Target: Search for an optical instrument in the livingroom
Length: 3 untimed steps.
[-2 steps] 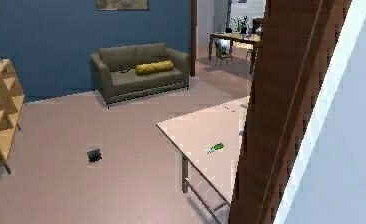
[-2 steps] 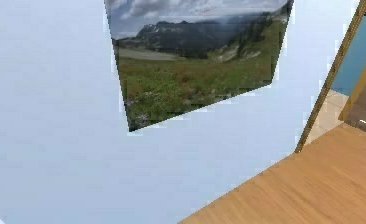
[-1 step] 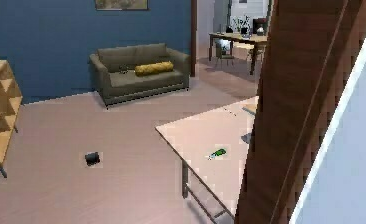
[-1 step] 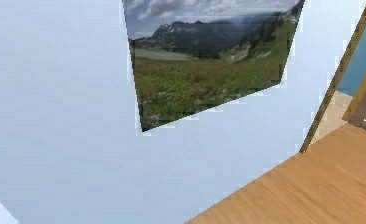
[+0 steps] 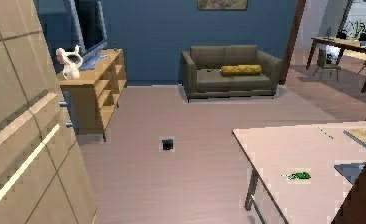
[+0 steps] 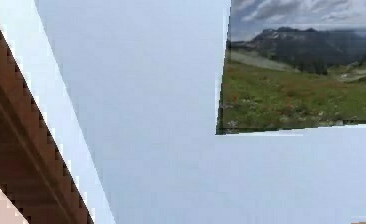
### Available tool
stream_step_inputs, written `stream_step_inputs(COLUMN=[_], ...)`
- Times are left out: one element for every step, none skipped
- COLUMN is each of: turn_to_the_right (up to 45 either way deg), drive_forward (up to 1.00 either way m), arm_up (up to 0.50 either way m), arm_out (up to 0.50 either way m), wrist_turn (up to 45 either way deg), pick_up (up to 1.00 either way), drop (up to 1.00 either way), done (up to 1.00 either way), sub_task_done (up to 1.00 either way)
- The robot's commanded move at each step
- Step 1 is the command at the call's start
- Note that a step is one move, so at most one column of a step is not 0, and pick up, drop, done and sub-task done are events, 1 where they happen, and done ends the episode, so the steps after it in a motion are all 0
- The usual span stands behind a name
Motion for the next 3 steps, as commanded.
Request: stream_step_inputs(turn_to_the_right=[0.0, -3.0, 0.0], drive_forward=[1.0, 0.0, 0.2], arm_up=[0.0, 0.0, 0.0], arm_out=[0.0, 0.0, 0.0], wrist_turn=[0.0, 0.0, 0.0], pick_up=[0.0, 0.0, 0.0], drop=[0.0, 0.0, 0.0], done=[0.0, 0.0, 0.0], sub_task_done=[0.0, 0.0, 0.0])
